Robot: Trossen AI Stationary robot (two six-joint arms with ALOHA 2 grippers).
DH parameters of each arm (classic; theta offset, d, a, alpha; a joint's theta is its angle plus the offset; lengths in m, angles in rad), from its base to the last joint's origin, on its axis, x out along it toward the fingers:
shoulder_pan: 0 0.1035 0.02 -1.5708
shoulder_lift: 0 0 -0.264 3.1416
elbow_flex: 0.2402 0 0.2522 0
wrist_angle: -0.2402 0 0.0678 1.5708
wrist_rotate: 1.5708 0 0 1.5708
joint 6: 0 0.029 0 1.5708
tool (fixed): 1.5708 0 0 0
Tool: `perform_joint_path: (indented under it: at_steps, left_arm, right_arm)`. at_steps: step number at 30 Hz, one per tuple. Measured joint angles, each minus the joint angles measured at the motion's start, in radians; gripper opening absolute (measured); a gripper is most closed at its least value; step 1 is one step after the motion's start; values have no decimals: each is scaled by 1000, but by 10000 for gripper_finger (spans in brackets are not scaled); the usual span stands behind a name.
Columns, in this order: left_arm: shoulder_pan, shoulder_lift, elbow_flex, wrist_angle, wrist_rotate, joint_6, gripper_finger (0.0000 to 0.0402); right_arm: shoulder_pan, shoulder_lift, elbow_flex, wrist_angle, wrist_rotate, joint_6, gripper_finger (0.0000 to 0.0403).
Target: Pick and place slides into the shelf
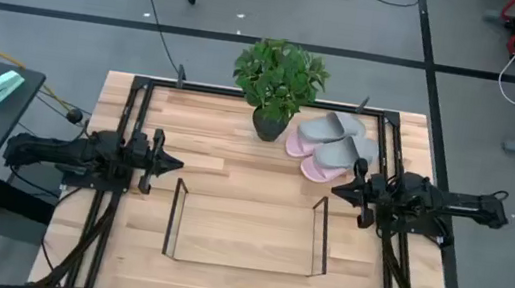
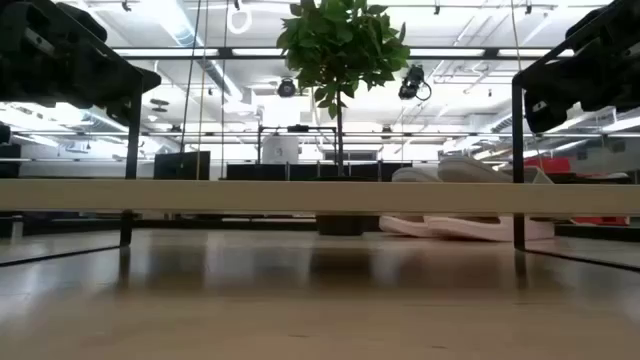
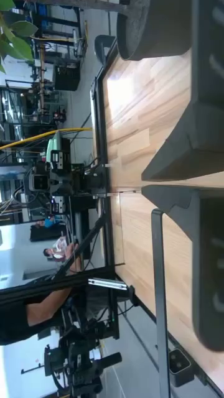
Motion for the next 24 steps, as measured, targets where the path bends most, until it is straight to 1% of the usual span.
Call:
perform_joint_path:
  at_steps: [7, 18, 24]
  left_arm:
    - [0, 0, 0, 0, 0, 0, 36]
    - [0, 0, 0, 0, 0, -1, 21]
    - [0, 0, 0, 0, 0, 0, 29]
  right_arm:
    - [0, 0, 0, 0, 0, 0, 27]
    - [0, 0, 0, 0, 0, 0, 27]
    - [0, 0, 0, 0, 0, 0, 27]
